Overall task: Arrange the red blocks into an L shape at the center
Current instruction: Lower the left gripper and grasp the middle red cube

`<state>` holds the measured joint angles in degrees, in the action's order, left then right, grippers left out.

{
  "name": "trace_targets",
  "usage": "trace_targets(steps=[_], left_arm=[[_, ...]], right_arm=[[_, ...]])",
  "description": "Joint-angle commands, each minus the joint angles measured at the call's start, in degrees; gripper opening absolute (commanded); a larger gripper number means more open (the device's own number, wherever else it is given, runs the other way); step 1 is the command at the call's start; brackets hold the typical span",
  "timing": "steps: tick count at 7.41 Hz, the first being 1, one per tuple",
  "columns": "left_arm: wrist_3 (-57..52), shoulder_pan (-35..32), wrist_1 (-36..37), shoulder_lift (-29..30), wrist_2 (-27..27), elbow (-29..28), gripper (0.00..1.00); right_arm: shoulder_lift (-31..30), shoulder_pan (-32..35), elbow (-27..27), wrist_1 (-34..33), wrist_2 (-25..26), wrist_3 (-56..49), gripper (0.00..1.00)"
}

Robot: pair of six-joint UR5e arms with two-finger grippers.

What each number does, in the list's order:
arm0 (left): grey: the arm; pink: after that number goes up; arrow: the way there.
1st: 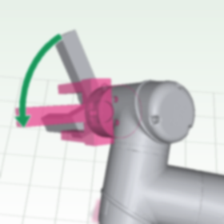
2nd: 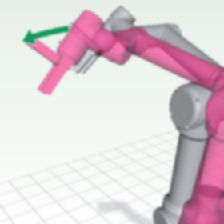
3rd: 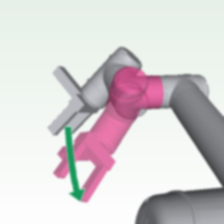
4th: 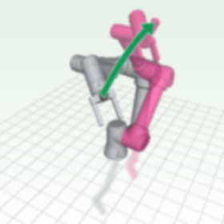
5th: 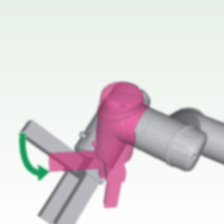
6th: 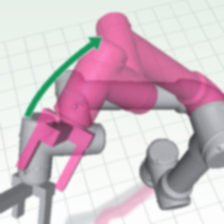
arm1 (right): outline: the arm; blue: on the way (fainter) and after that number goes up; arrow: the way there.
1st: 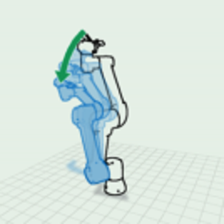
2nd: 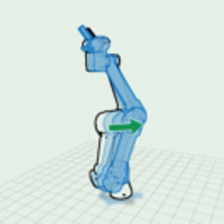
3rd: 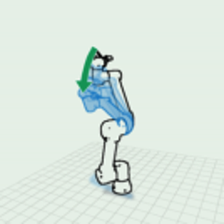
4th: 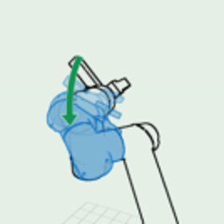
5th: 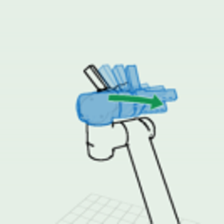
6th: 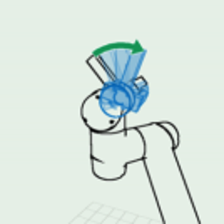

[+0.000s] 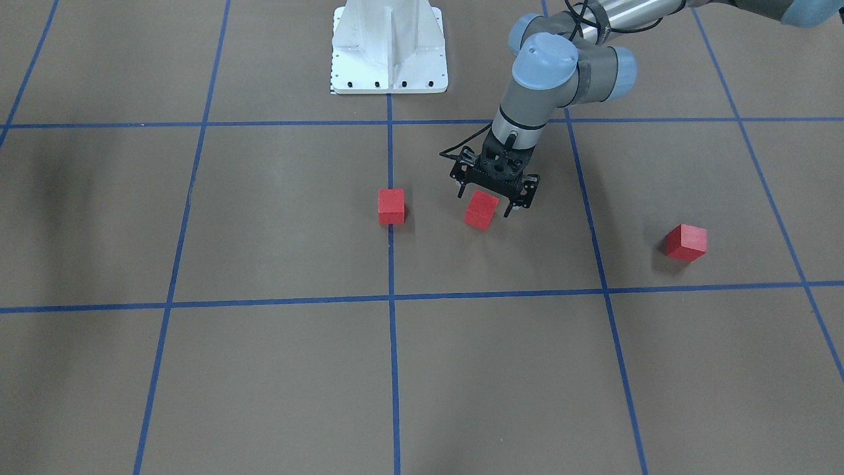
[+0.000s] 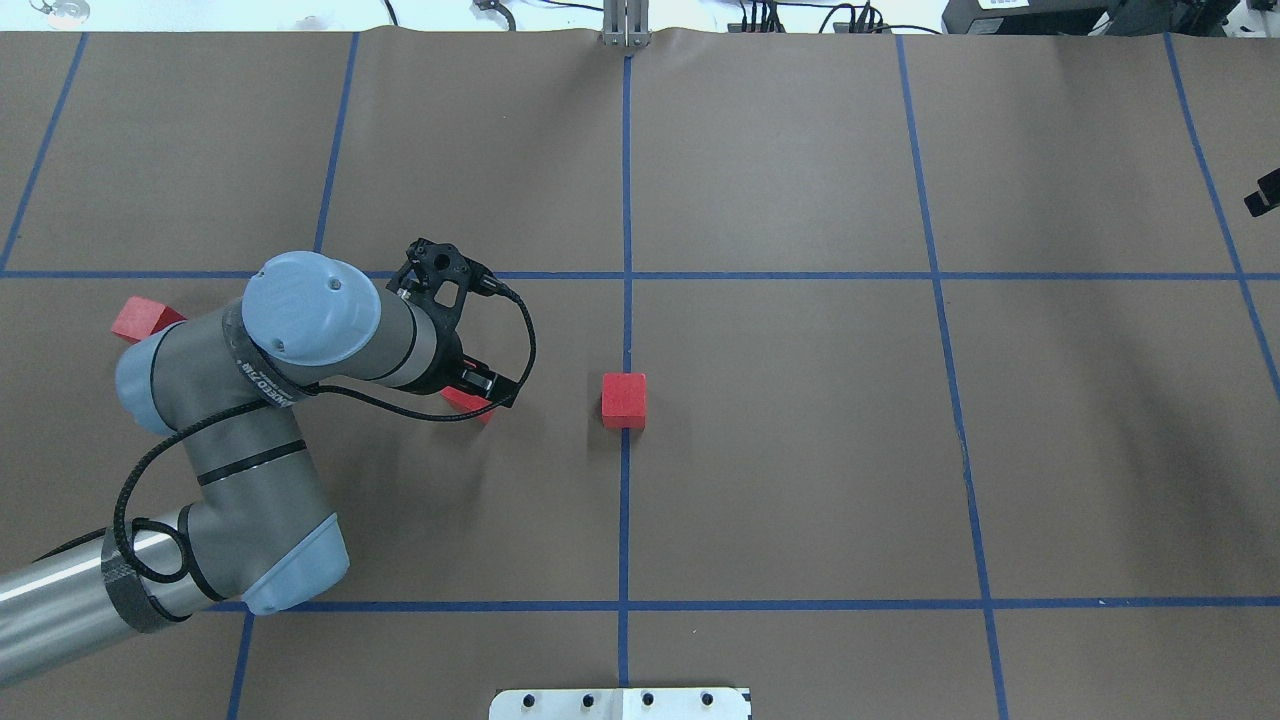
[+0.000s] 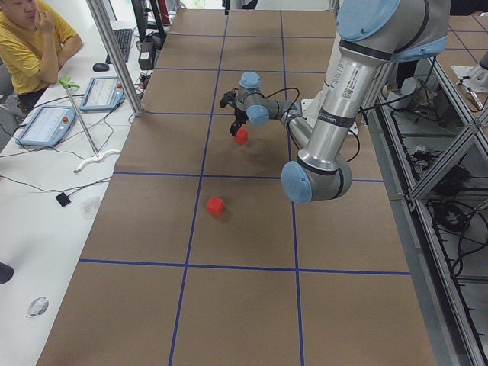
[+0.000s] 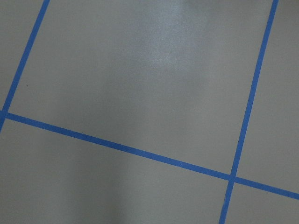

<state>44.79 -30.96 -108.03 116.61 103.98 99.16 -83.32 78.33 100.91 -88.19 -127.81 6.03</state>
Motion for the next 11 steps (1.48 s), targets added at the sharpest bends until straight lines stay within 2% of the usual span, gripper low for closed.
trace_targets(steps=[1,4,9,10,11], left_arm=[[0.2,0.4,-0.1,0.0,0.1,-0.5,1.00],[4.5,1.1,-0.1,1.9,0.3,-2.2,1.00],[4.4,1.2,0.4,1.1,0.1,-2.1,0.99],[4.4,1.2,0.4,1.1,0.1,-2.1,0.96],[4.4,1.1,0.4,1.1,0.1,-2.2,0.88]], right_arm=[[0.0,0.0,-0.1,0.0,0.0,0.0,1.00],[0.1,0.0,-0.1,0.0,0.0,0.0,1.00],[0.1,0.0,-0.1,0.1,0.0,0.0,1.00],[0.1,0.0,-0.1,0.0,0.0,0.0,1.00],[0.1,0.0,-0.1,0.0,0.0,0.0,1.00]])
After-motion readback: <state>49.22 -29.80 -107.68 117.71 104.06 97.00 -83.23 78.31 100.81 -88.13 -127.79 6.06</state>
